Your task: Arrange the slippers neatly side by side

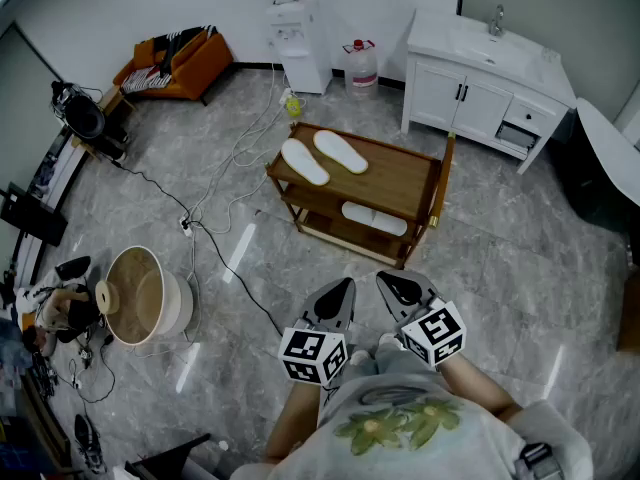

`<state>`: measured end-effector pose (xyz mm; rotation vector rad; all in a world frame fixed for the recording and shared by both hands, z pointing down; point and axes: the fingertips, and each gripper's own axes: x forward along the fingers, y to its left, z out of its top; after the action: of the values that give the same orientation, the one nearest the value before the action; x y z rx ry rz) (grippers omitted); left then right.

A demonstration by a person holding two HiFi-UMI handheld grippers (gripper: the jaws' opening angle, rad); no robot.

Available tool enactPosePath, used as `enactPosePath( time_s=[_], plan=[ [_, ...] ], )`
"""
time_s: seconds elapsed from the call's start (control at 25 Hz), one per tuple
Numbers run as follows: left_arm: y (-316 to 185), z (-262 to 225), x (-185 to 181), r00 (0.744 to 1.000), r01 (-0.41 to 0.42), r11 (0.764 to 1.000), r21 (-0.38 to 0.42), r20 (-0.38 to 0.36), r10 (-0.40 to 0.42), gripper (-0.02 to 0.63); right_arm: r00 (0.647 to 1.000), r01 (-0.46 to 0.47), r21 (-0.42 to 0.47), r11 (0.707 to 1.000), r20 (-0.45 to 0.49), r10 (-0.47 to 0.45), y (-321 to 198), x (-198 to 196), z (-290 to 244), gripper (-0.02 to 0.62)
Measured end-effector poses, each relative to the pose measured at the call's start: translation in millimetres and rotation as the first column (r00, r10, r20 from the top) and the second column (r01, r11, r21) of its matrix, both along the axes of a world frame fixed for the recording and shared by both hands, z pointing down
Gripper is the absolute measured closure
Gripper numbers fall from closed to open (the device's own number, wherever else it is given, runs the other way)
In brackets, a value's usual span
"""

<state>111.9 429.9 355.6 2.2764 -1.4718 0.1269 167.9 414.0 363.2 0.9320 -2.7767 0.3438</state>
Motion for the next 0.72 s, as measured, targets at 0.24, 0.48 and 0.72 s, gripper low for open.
enactPosePath(
  time_s=[0.24,0.48,0.72],
  plan=[
    [-7,-15,1,1.000,0.018,0.996,0.090,0.009,-0.019,0.592,1.000,0.012,0.047,0.999,0.019,-0.013,-7,-1,-4,0.589],
    [-18,-17,22,1.000,0.003,0.993,0.115,0.012,-0.004,0.592,0.999,0.021,0.072,0.997,0.025,-0.023,-22,14,-5,0.589],
    [-17,-5,26,0.995,0.074,0.993,0.088,0.062,-0.079,0.592,0.998,0.061,0.073,0.995,0.017,-0.062,-25,25,0,0.589]
  ],
)
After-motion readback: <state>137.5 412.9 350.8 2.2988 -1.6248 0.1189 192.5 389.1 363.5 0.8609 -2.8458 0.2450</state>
